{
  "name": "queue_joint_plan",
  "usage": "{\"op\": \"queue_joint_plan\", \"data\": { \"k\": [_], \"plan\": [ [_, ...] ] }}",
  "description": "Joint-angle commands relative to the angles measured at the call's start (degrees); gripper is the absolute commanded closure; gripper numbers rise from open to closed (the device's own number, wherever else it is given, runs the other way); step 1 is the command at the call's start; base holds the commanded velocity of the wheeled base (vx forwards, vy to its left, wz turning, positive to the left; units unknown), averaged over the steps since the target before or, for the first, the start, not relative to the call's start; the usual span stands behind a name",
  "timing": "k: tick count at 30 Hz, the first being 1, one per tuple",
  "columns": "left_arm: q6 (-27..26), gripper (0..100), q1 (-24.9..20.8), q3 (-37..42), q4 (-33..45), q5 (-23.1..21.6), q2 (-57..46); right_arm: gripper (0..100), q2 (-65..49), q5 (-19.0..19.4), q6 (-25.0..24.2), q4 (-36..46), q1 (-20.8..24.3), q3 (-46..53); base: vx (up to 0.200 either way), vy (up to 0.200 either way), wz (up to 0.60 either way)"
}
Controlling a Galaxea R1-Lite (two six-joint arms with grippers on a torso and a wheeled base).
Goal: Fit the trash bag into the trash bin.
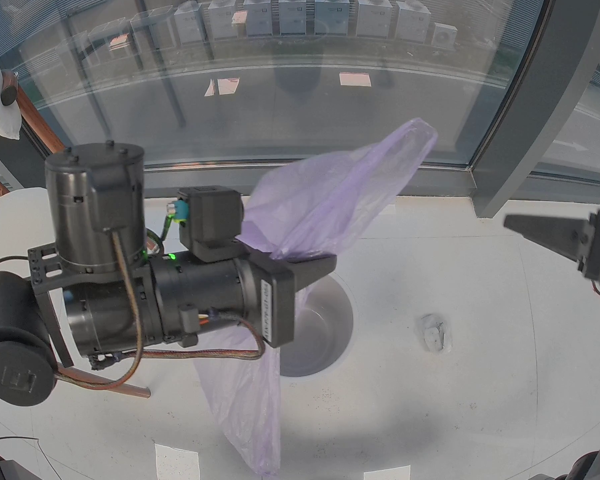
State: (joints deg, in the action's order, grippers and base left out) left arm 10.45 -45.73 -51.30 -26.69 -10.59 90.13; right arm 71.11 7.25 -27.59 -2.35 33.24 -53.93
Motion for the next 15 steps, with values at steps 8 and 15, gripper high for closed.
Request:
{"op": "queue_joint_plan", "data": {
  "k": [8, 15],
  "plan": [
    [4.8, 100, -2.3, 1.2, 10.5, 8.7, -3.2, 0, 17.6, -4.1, -4.8, 0.5, 2.9, -10.1, 0.000, 0.000, 0.00],
    [5.2, 100, -0.5, -6.3, 7.7, 9.0, 2.5, 0, 17.1, -4.2, -4.0, 0.9, 1.7, -12.8, 0.000, 0.000, 0.00]
  ]
}}
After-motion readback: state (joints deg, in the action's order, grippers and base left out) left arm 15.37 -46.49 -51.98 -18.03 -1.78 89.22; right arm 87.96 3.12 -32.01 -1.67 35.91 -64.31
